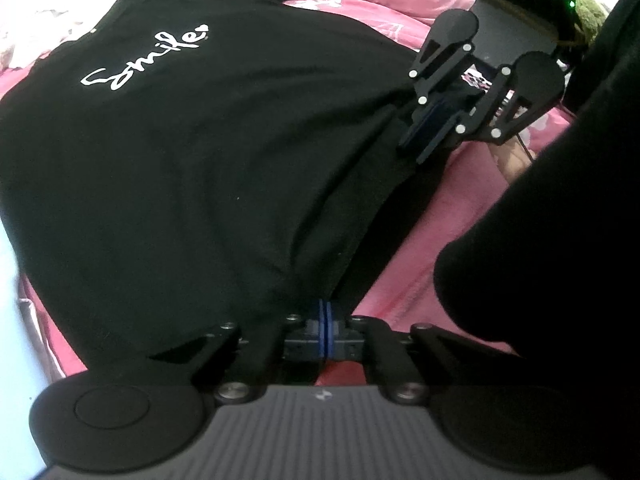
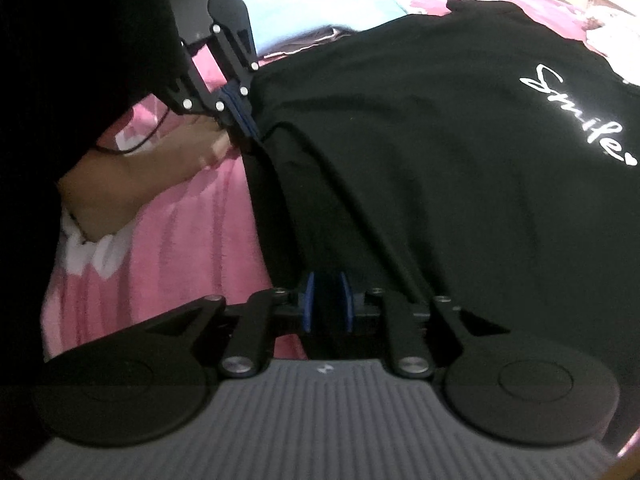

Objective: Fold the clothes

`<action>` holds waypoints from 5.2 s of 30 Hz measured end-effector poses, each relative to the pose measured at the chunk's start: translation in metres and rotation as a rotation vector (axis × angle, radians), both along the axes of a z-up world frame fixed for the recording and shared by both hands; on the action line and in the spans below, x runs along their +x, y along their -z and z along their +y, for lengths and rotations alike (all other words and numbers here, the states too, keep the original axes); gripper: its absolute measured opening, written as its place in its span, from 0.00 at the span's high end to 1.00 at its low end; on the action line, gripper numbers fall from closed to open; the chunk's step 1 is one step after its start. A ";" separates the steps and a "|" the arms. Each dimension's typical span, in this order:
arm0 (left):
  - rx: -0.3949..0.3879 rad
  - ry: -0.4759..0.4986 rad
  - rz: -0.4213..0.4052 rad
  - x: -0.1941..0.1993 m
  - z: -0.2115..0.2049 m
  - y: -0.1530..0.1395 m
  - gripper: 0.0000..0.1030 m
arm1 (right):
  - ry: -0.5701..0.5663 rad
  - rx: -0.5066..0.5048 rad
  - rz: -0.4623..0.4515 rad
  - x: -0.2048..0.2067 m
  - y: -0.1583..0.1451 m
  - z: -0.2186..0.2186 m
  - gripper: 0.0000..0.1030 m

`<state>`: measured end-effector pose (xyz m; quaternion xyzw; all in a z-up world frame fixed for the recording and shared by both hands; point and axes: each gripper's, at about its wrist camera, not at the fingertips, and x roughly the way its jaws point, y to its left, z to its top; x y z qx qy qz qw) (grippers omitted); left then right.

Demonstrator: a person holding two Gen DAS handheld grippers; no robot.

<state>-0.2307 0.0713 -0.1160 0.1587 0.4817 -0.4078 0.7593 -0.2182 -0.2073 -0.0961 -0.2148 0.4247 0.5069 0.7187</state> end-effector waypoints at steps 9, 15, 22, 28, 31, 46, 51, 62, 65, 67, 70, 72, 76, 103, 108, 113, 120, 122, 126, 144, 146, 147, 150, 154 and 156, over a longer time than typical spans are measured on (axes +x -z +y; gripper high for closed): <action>-0.004 -0.012 0.012 0.002 0.000 0.002 0.98 | 0.003 0.031 -0.034 -0.006 -0.008 0.001 0.68; -0.007 -0.026 0.016 0.002 0.000 0.002 0.98 | -0.026 -0.016 -0.094 -0.015 0.006 0.020 0.68; -0.012 -0.030 0.023 0.003 0.002 0.003 0.98 | 0.039 0.017 -0.043 -0.010 0.002 0.014 0.72; -0.015 -0.032 0.030 0.005 0.003 0.005 0.98 | 0.043 0.074 -0.019 -0.013 -0.006 0.014 0.72; -0.017 -0.033 0.031 0.006 0.003 0.006 0.98 | 0.035 0.088 -0.033 -0.013 -0.008 0.020 0.71; -0.025 -0.034 0.034 0.006 0.005 0.008 0.98 | 0.066 0.044 -0.123 -0.018 -0.002 0.027 0.85; -0.025 -0.036 0.035 0.006 0.005 0.009 0.98 | 0.061 0.052 -0.110 -0.019 -0.001 0.032 0.85; -0.029 -0.033 0.031 0.004 0.007 0.010 0.98 | 0.088 0.020 -0.148 -0.021 0.003 0.033 0.85; -0.031 -0.034 0.033 0.003 0.008 0.010 0.98 | 0.086 0.004 -0.168 -0.022 0.004 0.029 0.86; -0.032 -0.033 0.031 0.003 0.008 0.010 0.98 | 0.087 -0.004 -0.183 -0.022 0.005 0.027 0.95; -0.040 -0.024 0.034 0.001 0.010 0.007 0.99 | 0.085 0.024 -0.162 -0.023 -0.002 0.021 1.00; -0.051 -0.015 0.048 0.000 0.012 0.004 0.99 | 0.069 0.032 -0.146 -0.025 -0.006 0.018 1.00; -0.052 -0.005 0.065 -0.002 0.014 0.003 0.99 | 0.016 0.012 -0.119 -0.031 -0.007 0.016 1.00; -0.106 -0.565 0.274 0.015 0.104 0.006 0.62 | 1.200 0.278 0.269 -0.029 -0.020 -0.228 0.68; -0.103 -0.599 0.283 0.014 0.095 0.011 0.55 | 1.227 0.231 0.391 -0.021 0.006 -0.221 0.69; -0.090 -0.599 0.276 0.009 0.090 0.013 0.57 | 1.155 0.107 0.344 -0.020 0.012 -0.196 0.84; -0.050 -0.542 0.264 0.009 0.090 0.014 0.65 | 1.045 -0.086 0.221 -0.023 -0.007 -0.178 0.99; -0.038 -0.529 0.261 0.011 0.089 0.014 0.66 | 1.052 -0.181 0.213 -0.022 0.003 -0.179 1.00; -0.027 -0.514 0.254 0.009 0.086 0.014 0.68 | 1.056 -0.263 0.145 -0.029 0.003 -0.181 1.00; -0.107 -0.578 0.258 -0.009 0.093 0.002 0.51 | 0.760 0.089 0.249 0.000 -0.017 -0.132 0.94; -0.123 -0.602 0.266 -0.008 0.095 0.006 0.51 | 0.941 0.097 0.233 0.005 -0.020 -0.167 0.84; -0.128 -0.616 0.272 -0.007 0.095 0.008 0.50 | 1.024 0.100 0.235 0.006 -0.019 -0.183 0.75; -0.142 -0.646 0.293 -0.004 0.096 0.016 0.50 | 1.209 0.192 0.337 0.005 -0.002 -0.222 0.73; -0.124 -0.658 0.293 -0.007 0.091 0.016 0.51 | 1.242 0.286 0.495 -0.005 0.019 -0.225 0.71; -0.124 -0.691 0.296 -0.007 0.099 0.012 0.50 | 1.214 0.286 0.483 -0.009 0.016 -0.218 0.71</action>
